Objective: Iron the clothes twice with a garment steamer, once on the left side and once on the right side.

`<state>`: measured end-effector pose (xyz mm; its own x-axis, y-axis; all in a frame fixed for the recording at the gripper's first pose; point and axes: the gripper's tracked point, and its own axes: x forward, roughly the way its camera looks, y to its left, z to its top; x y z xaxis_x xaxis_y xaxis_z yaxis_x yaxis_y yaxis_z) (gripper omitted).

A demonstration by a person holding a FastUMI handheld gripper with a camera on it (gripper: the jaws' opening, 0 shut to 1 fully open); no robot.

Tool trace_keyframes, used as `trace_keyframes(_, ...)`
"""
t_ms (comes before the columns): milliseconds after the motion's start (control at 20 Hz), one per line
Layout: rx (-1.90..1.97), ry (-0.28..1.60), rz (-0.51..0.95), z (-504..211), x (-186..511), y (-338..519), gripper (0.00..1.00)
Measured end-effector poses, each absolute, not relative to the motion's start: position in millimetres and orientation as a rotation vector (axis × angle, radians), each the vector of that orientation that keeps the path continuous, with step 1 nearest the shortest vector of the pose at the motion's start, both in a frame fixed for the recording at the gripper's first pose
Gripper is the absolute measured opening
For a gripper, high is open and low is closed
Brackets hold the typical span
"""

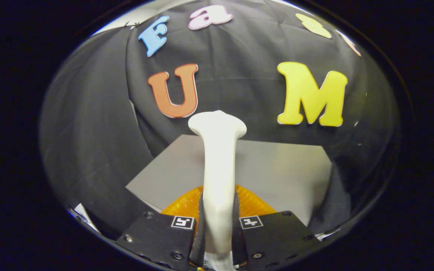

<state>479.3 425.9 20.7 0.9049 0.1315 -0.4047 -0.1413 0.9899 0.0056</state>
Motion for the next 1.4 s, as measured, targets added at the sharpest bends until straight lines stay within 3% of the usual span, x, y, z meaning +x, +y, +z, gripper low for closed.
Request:
trace_keyframes(450,0.052,0.117,0.068,158,337,309,0.3)
trace_keyframes(850,-0.017,-0.157,-0.05,248,265,214,0.3)
trace_keyframes(1050,-0.047,-0.288,-0.151,273,256,166,0.3)
trace_keyframes(1400,-0.094,-0.302,-0.234,273,291,114,0.3)
